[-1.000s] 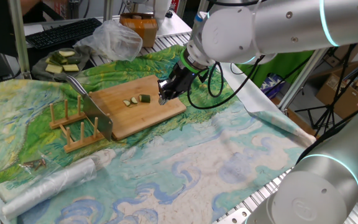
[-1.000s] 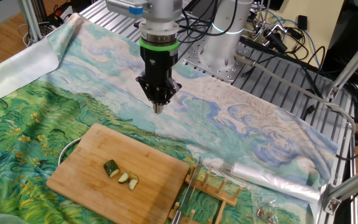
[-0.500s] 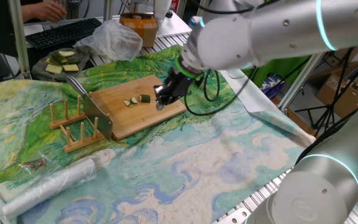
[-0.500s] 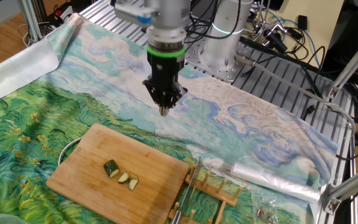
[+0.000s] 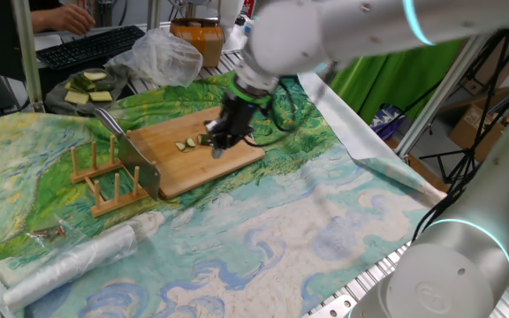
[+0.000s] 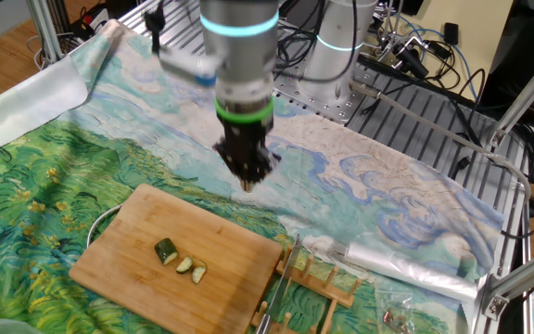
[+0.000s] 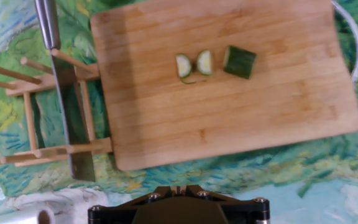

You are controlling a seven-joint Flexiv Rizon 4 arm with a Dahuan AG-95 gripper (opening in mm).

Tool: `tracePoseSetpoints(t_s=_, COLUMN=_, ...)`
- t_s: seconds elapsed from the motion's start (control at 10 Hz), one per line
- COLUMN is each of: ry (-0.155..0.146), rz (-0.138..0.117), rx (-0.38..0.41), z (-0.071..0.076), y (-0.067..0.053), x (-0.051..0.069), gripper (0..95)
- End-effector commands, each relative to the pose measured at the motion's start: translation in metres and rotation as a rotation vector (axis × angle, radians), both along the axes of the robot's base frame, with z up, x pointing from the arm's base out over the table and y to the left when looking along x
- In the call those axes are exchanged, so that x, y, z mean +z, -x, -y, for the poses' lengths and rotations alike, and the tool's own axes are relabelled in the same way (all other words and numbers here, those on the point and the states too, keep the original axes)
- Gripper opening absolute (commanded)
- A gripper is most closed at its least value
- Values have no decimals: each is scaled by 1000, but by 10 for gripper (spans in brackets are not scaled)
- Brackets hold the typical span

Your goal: Chop the cucumber into shreds

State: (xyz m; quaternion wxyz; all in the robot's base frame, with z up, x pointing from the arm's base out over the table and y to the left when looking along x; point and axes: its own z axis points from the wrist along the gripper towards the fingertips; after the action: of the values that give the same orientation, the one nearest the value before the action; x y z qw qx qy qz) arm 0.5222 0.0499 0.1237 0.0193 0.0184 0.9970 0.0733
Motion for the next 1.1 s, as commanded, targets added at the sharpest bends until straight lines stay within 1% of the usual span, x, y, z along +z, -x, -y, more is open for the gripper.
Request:
tracePoseSetpoints(t_s=0.1, ry=7, rz=-9, rx=-7, z=-11, y=-8, x=0, gripper=0)
tracePoseSetpoints(t_s=0.2, ry=8, rz=-16, rx=-8, z=-16, y=-13, x=0, gripper=0)
tracePoseSetpoints(t_s=0.3, ry=16, rz=-17, rx=-4, z=-22, y=-18, x=0, gripper=0)
tracePoseSetpoints(t_s=0.5, ry=31, rz=-21, rx=0, z=-31, y=-24, x=-2, gripper=0)
tracePoseSetpoints(t_s=0.6, ry=52, rz=-23, rx=6, z=-35, y=-26, x=-4, gripper=0)
tracePoseSetpoints(t_s=0.7, ry=67, rz=-23, rx=14, z=-39, y=-29, x=-5, gripper=0)
tracePoseSetpoints(t_s=0.8, ry=83, rz=-26, rx=18, z=-46, y=-31, x=-9, gripper=0)
tracePoseSetpoints(t_s=1.0, ry=95, rz=-32, rx=22, z=-57, y=-33, x=-14, gripper=0)
tracePoseSetpoints(t_s=1.1, ry=110, rz=-35, rx=24, z=-64, y=-35, x=-15, gripper=0)
